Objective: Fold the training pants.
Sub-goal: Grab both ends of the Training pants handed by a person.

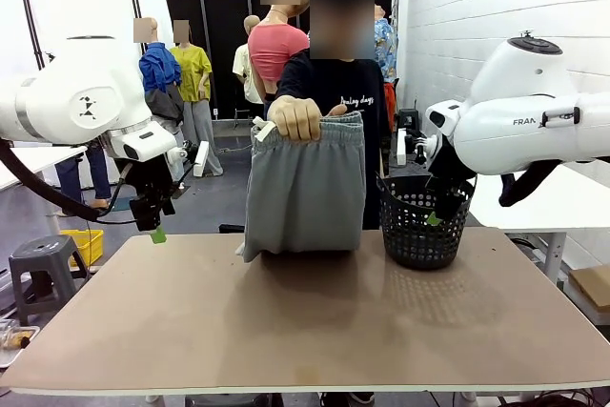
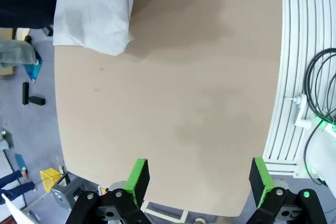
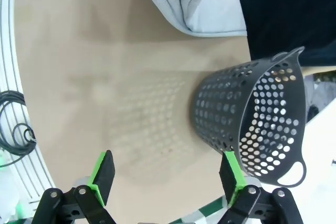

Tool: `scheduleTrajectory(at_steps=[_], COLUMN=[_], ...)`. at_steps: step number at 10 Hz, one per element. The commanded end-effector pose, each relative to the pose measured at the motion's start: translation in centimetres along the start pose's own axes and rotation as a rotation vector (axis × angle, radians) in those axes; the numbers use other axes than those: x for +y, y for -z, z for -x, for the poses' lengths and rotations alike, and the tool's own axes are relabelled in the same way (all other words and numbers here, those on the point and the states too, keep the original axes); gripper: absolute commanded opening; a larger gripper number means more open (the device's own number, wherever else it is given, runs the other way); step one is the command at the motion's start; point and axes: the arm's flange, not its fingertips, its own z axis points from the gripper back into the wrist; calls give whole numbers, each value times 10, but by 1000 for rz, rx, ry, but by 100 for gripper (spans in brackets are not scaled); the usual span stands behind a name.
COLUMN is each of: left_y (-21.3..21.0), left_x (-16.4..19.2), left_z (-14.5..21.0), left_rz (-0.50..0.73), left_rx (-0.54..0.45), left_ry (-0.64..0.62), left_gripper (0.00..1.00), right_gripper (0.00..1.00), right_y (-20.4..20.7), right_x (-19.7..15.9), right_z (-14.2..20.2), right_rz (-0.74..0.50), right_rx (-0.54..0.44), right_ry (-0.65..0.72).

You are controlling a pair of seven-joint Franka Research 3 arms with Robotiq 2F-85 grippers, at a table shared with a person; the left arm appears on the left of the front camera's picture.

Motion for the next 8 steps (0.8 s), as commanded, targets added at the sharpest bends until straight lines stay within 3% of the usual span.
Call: scheduleTrajectory(at_steps=[1, 4, 7, 8], left_y=[0, 0, 14, 16], left_x=[-8, -3, 25, 30], left_z=[4, 0, 9, 7], left_rz=[6, -2, -44, -20], left_rx=[-8, 5, -56, -32], left_ry=[3, -1, 84, 112], left_gripper=[100, 100, 100, 100], right_gripper=[100, 100, 100, 100], right_y=[-1, -2, 27, 34], right_x=[0, 0, -18, -22], right_z=[1, 0, 1, 2], right_rz=[-4, 3, -10, -28], right_rx=[-13, -2, -98, -100], right_ry=[1, 1, -57, -65])
